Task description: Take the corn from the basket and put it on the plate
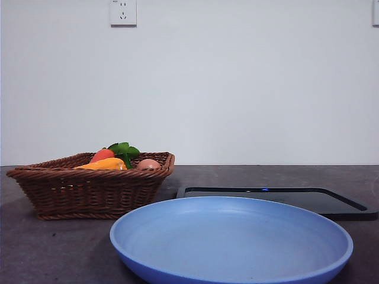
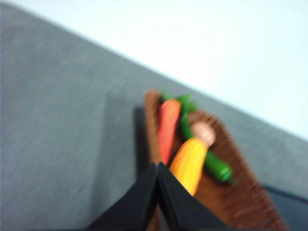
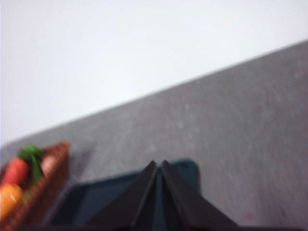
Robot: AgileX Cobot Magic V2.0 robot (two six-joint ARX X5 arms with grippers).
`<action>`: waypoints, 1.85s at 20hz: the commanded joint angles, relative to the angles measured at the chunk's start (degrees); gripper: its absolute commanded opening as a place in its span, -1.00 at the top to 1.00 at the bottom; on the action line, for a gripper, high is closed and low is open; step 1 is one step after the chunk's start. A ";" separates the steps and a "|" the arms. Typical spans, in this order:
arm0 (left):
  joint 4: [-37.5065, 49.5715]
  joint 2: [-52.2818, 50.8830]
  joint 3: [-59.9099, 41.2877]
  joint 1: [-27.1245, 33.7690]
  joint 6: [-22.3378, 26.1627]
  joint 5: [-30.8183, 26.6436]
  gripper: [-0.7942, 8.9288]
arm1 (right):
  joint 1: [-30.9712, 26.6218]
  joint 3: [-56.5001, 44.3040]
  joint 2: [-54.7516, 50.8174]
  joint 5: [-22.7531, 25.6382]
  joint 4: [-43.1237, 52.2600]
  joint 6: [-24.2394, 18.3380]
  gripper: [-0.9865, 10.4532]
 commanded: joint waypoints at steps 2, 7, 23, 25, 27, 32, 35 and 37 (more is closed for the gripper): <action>-1.79 3.04 5.73 0.11 -1.16 1.33 0.83 | 0.15 6.54 1.81 -0.02 -2.32 1.09 0.82; -6.05 10.73 13.77 0.09 1.64 7.28 0.83 | 0.17 16.09 8.31 -1.38 -10.80 -4.17 0.82; -29.64 32.35 33.92 -0.79 17.99 19.21 0.83 | 0.31 41.90 35.52 -15.10 -48.50 -25.70 0.82; -31.47 33.05 33.92 -1.42 18.97 19.26 0.83 | 0.79 42.66 37.11 -15.23 -49.70 -25.86 0.82; -33.77 33.64 33.92 -2.23 20.50 19.26 0.83 | 1.81 42.95 38.62 -15.19 -50.64 -26.38 0.82; -34.93 33.92 33.92 -3.23 20.52 19.28 0.82 | 4.46 42.95 41.94 -15.19 -50.69 -26.40 0.82; -34.91 33.94 33.92 -3.23 20.26 19.26 0.46 | 4.74 42.95 42.97 -15.19 -50.23 -25.38 0.56; -34.75 33.97 33.92 -3.23 20.00 19.28 0.10 | 4.74 42.97 43.71 -15.26 -50.14 -24.41 0.32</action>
